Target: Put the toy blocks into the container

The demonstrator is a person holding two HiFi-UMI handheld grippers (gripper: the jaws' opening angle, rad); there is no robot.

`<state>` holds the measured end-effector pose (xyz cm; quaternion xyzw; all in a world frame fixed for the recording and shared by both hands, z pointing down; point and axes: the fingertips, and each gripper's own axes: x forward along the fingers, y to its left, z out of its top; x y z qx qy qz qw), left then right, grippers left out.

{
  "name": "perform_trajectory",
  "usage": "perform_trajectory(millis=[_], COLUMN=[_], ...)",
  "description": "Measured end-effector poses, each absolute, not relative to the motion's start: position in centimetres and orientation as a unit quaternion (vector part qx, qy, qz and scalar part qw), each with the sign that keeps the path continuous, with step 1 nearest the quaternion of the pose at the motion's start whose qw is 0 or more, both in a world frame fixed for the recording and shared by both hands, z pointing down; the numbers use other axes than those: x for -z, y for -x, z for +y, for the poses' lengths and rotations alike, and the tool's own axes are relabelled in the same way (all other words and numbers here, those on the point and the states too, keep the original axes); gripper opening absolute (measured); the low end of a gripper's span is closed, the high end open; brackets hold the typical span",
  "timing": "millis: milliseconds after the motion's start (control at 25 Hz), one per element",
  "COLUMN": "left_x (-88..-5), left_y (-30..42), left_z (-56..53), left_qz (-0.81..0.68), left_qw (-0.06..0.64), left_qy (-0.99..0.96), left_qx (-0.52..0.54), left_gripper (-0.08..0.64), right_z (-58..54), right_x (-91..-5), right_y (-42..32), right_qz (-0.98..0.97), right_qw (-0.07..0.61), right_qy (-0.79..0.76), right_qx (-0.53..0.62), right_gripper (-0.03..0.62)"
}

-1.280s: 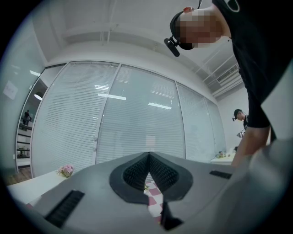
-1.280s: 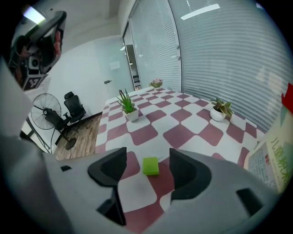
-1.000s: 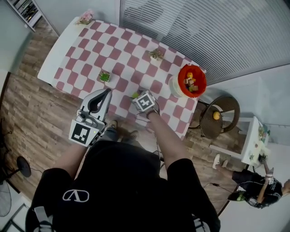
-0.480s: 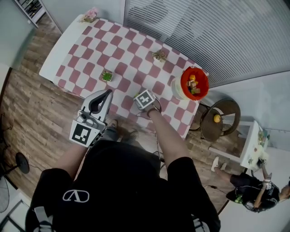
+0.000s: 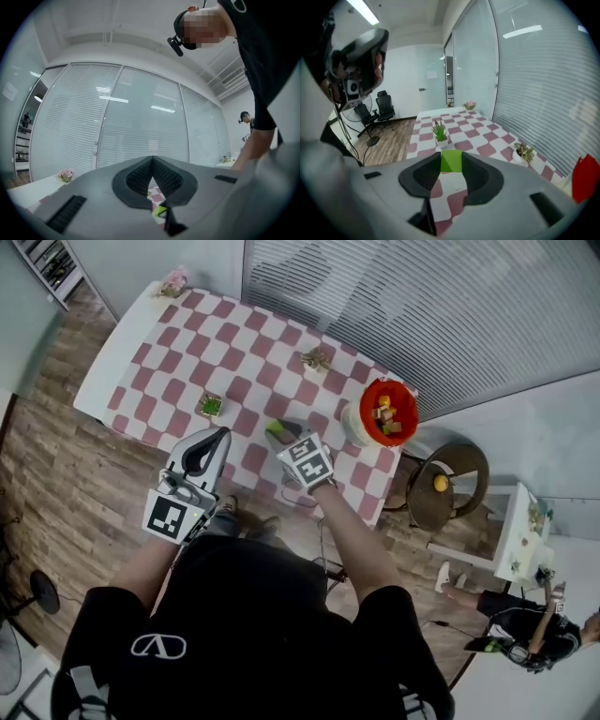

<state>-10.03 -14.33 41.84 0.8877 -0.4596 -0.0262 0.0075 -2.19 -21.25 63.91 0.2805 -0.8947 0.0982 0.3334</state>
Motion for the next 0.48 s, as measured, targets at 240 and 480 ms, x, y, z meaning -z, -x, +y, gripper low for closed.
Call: perform_trajectory(millis=[240,480], left_x=[-41.0,-40.5], left_y=[8.9,7.9], left_z=[-14.7,-15.1], left_qz=[-0.449,-0.439], left_qw=[0.002,-0.002], left_qy=[-0.893,-0.897], left_qx=[0.039,0.047], left_gripper=[0.006,0.006], right_z=[-20.5,-18.9], right_x=[-54.2,-44.4], right_y=[2.1,0.4], right_qz=[-0.921,-0.933], right_qw=[0.231,0.099], right_qy=[-0.310,-0.347], right_qx=[-0.047,0.017], right_gripper=[0.144,0.144])
